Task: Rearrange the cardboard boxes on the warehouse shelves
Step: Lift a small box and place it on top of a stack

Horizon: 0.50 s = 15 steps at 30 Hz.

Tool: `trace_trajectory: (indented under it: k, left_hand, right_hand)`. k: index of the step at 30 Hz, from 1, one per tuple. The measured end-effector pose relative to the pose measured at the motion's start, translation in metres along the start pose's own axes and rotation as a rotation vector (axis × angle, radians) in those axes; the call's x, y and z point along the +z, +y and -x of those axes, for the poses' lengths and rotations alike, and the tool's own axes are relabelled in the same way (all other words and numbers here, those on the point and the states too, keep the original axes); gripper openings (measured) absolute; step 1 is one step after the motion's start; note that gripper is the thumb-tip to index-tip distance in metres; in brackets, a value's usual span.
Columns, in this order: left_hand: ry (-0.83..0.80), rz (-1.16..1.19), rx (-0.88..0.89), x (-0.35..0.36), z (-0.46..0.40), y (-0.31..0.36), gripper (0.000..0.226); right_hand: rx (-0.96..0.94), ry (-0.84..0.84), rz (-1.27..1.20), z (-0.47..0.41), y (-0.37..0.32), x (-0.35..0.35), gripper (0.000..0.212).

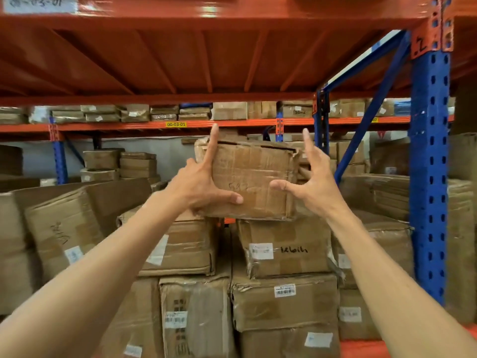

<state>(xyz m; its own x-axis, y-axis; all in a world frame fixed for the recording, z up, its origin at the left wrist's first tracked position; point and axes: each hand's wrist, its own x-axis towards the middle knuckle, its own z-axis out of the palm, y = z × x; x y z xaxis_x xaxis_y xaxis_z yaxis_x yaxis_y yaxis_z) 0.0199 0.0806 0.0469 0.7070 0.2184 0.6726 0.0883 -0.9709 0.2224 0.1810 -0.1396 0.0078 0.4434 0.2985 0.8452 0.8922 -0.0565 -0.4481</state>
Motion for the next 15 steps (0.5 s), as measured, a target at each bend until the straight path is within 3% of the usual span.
trace_trajectory:
  k: [3,8,15]
  left_hand:
    - [-0.085,-0.012,0.051,-0.012,0.006,-0.016,0.147]
    - [-0.092,0.105,0.069,-0.009,0.009,-0.022,0.145]
    - [-0.095,0.14,0.061,-0.008,0.002,-0.021,0.146]
  right_hand:
    - [0.033,-0.175,0.128,0.007,0.0,0.027,0.138]
    - [0.008,-0.274,0.26,0.0,0.013,0.025,0.151]
    - [0.055,-0.353,0.19,-0.011,0.006,0.02,0.166]
